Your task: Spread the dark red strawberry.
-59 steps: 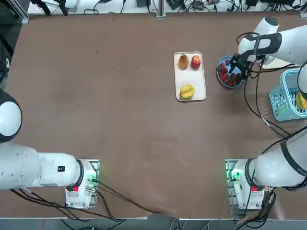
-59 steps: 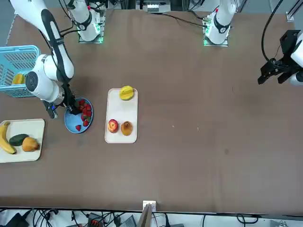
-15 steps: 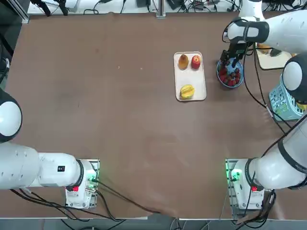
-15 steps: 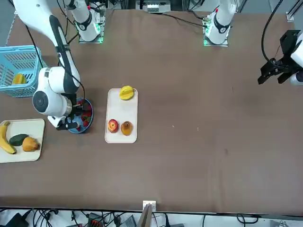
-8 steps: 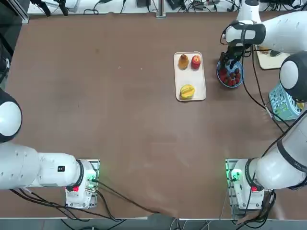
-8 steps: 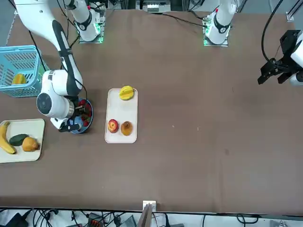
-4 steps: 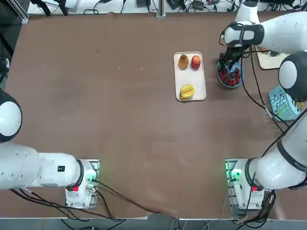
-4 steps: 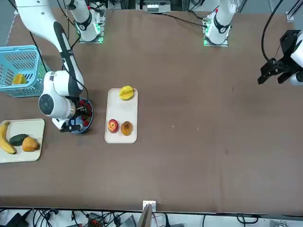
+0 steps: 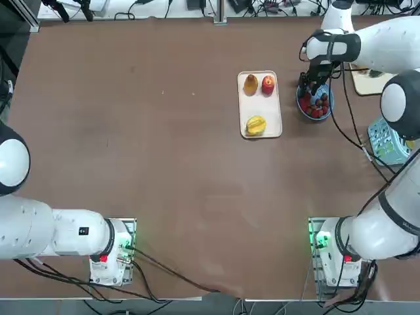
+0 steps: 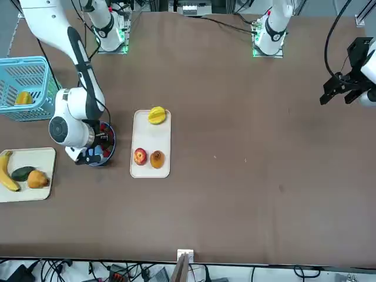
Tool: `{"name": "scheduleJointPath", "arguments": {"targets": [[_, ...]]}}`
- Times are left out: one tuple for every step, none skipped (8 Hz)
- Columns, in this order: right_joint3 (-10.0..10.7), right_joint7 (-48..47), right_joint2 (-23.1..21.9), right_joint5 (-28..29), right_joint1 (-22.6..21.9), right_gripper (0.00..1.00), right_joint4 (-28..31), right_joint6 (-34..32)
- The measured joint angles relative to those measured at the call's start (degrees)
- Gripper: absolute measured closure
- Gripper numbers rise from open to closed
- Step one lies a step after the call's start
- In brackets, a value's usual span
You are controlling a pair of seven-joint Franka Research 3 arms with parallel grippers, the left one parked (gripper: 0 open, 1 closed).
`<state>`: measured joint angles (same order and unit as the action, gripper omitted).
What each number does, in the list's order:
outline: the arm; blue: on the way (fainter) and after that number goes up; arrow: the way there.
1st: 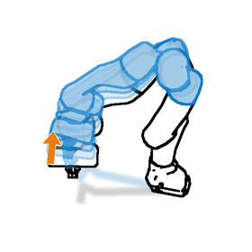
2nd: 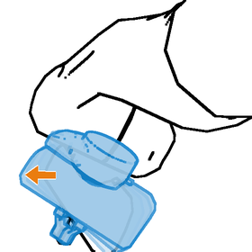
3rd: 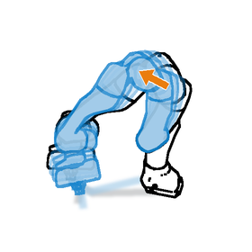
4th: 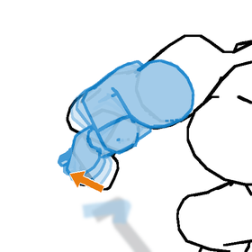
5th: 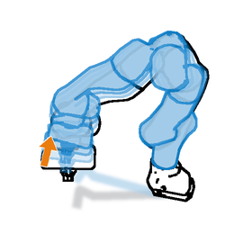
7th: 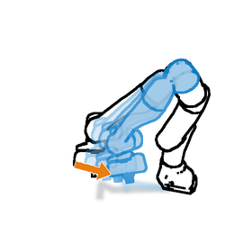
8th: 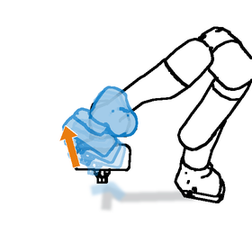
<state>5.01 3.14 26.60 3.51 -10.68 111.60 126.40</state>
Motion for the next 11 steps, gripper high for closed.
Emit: {"name": "scheduleJointPath", "arguments": {"targets": [[0.00, -0.03, 0.06, 0.00, 0.00, 0.34, 0.00, 0.10], [0.00, -0.05, 0.12, 0.00, 0.00, 0.34, 0.00, 0.16], [0.00, -0.07, 0.19, 0.00, 0.00, 0.34, 0.00, 0.22], [0.00, -0.10, 0.21, 0.00, 0.00, 0.34, -0.01, 0.37], [0.00, -0.12, 0.23, 0.00, 0.00, 0.34, -0.04, 0.47], [0.00, -0.13, 0.38, 0.00, 0.00, 0.35, -0.05, 0.53], [0.00, -0.14, 0.70, 0.00, 0.00, 0.35, -0.13, 0.64], [0.00, -0.14, 0.98, 0.00, 0.00, 0.35, -0.16, 0.72], [0.00, -0.14, 1.05, 0.00, 0.00, 0.35, -0.21, 0.75], [0.00, -0.15, 1.05, 0.00, 0.00, 0.37, -0.32, 0.75], [0.00, -0.15, 1.06, 0.00, 0.00, 0.38, -0.40, 0.75]]}}
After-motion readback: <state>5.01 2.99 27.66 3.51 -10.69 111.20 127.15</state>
